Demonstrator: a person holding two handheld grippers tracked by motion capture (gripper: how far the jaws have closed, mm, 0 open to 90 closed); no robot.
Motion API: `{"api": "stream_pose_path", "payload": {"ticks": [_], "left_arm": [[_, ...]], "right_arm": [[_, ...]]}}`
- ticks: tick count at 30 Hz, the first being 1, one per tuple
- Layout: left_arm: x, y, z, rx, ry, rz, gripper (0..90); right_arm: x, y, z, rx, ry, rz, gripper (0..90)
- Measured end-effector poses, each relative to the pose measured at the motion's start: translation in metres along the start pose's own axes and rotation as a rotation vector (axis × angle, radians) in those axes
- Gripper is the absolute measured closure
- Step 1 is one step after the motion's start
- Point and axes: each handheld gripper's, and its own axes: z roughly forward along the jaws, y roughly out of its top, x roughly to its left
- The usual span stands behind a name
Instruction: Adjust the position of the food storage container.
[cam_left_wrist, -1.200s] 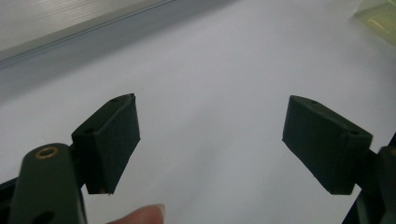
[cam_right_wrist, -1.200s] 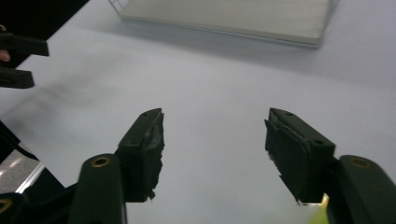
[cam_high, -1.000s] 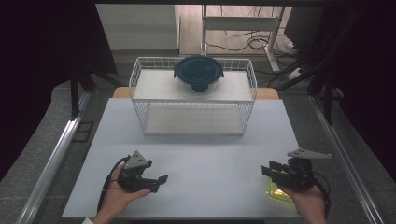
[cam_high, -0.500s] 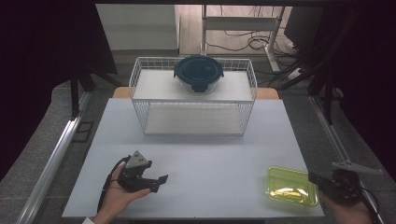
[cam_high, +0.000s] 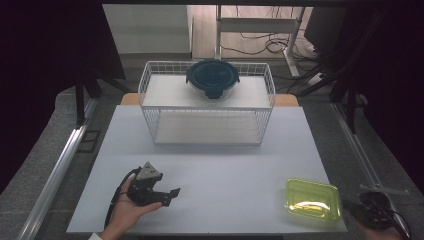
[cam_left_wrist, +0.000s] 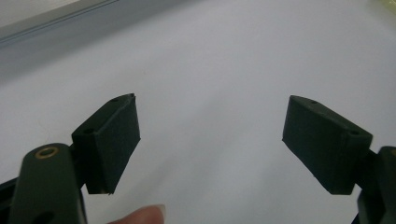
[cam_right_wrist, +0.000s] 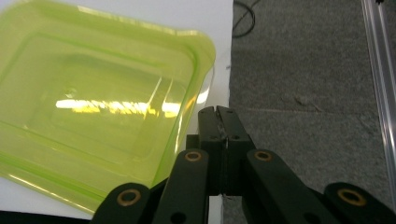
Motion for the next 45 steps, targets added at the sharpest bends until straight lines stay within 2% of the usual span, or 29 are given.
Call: {"api": "stream_pose_path", "payload": {"ticks": [4,11,18,20,23,29,40,45], "left_arm": [[0.001,0.000,0.000,-0.006,0.009,-0.003,19.4],[0.000,0.000,0.000,-0.001,0.008,0.000,19.4],[0.000,0.000,0.001,0.003,0.008,0.004,19.4],[0.000,0.000,0.001,0.004,0.007,0.005,19.4],[0.000,0.000,0.002,0.003,0.007,0.005,19.4],[0.000,0.000,0.002,0.004,0.007,0.006,19.4],[0.001,0.000,0.002,0.006,0.004,0.002,19.4],[0.001,0.000,0.003,0.007,0.003,0.002,19.4]], "right_arm": [[0.006,0.001,0.001,0.015,-0.011,-0.016,88.1],[0.014,0.001,0.003,0.035,0.011,-0.036,88.2],[0.029,0.003,0.004,0.047,0.064,-0.060,88.1],[0.034,0.004,0.005,0.051,0.087,-0.067,88.2],[0.040,0.006,0.007,0.049,0.144,-0.066,88.1],[0.058,0.010,0.009,0.047,0.192,-0.097,88.2],[0.087,0.019,0.017,0.054,0.236,-0.155,88.2],[0.092,0.022,0.020,0.053,0.244,-0.163,88.2]]}}
